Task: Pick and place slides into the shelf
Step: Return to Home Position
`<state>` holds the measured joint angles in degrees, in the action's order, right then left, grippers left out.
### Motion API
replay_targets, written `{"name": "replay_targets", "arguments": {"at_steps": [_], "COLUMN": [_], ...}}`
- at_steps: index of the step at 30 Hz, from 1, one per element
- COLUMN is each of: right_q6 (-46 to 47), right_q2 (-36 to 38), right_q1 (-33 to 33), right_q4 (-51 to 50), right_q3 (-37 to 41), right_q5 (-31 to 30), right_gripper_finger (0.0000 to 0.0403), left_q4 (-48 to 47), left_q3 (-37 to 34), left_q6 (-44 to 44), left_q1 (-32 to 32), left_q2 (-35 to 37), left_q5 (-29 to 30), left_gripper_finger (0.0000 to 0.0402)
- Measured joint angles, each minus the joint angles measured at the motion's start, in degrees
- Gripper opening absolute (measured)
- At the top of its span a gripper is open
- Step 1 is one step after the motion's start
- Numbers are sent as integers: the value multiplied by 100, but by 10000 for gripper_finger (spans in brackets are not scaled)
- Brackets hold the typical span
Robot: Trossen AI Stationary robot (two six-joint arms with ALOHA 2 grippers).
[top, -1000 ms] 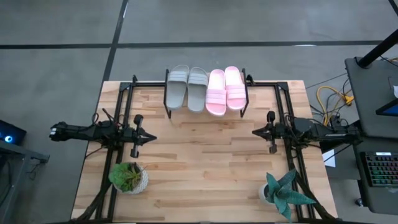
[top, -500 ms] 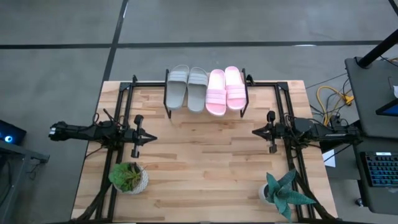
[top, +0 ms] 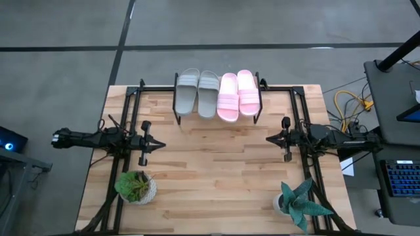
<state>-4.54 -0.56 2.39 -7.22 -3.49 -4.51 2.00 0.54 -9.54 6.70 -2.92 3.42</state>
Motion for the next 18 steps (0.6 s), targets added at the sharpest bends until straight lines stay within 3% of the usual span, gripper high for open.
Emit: {"name": "replay_targets", "arguments": {"at_steps": [18], "right_q6": [0], "right_q2": [0], "right_q1": [0], "right_q4": [4], "right_q3": [-2], "right_q5": [0], "right_gripper_finger": [8], "left_q4": [51], "left_q3": [0], "left_q6": [8], "left_q1": [1], "left_q2": [6], "left_q5": [-13], "left_gripper_finger": [0]}}
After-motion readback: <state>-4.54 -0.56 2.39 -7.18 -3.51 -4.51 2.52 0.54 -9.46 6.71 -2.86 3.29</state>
